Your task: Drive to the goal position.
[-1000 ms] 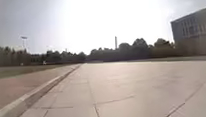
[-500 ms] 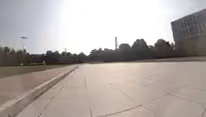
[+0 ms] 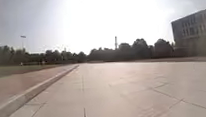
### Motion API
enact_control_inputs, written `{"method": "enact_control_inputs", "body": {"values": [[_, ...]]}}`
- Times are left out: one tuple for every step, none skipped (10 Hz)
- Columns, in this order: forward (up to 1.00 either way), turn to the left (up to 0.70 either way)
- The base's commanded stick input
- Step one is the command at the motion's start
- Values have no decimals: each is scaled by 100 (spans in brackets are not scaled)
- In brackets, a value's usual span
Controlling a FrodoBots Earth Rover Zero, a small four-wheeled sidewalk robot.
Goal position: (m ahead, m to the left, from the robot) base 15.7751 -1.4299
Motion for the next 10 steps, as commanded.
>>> {"method": "enact_control_inputs", "body": {"values": [[70, 0], [70, 0], [70, 0], [70, 0], [70, 0], [70, 0], [70, 0], [70, 0], [70, 0], [70, 0]]}}
